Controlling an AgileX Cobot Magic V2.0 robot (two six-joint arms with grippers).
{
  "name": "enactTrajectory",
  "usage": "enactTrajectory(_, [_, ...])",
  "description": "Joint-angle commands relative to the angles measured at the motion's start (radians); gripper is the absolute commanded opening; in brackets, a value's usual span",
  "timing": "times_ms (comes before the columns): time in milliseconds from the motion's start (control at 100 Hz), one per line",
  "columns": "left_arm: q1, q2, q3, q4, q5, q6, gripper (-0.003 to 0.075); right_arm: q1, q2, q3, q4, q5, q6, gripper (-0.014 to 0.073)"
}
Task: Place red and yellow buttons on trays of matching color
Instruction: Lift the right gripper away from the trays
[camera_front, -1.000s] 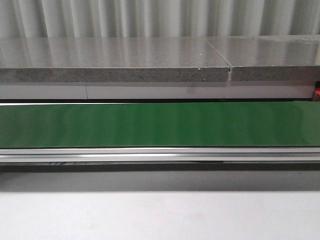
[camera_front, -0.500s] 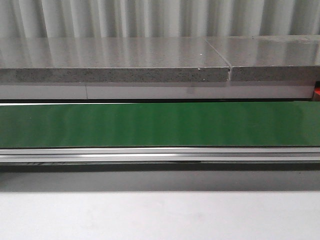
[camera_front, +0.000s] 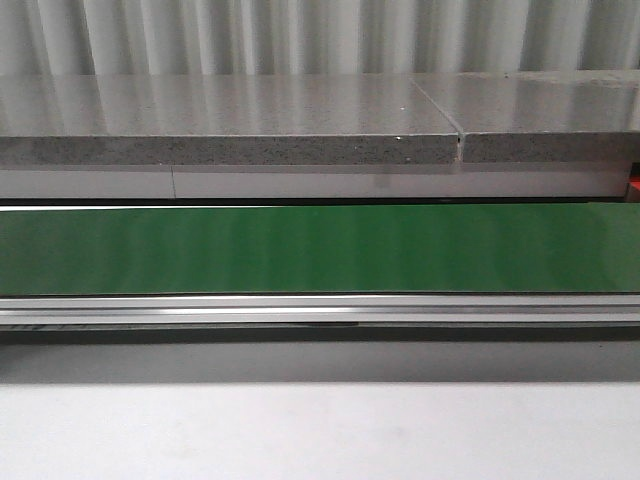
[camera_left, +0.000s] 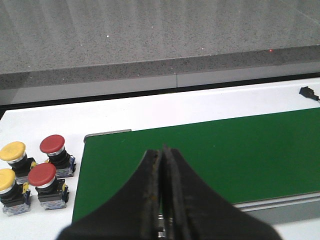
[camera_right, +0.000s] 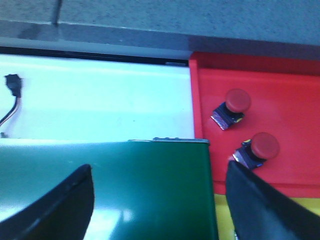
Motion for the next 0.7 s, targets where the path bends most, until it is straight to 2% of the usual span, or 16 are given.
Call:
enactTrajectory(0, [-0.006,0.006,-0.027,-0.010,-0.083,-0.001,-0.0020,0.043,-0.100,0.045,-0.006,-0.102,-0.014,0.0549])
enactTrajectory(230, [-0.006,0.006,-0.027,-0.010,-0.083,-0.001,-0.0020,0.130,-0.296,0.273,-0.006,-0.170,-0.019,0.0547])
enactTrajectory(370, [-0.006,0.006,-0.027,-0.010,-0.083,-0.001,-0.0020,0.135,-0.402,0.385,-0.006,-0.170,-0.019,0.0478])
enactTrajectory(460, [-0.006,0.006,-0.027,-0.010,-0.083,-0.001,-0.0020,0.135,-0.468,0.441,-0.006,-0.177,-0.014,0.0372])
enactTrajectory(690, [-0.006,0.006,-0.027,-0.010,-0.083,-0.001,-0.0020,0.135,-0.587,0.488,-0.006,-0.209,-0.014,0.0011])
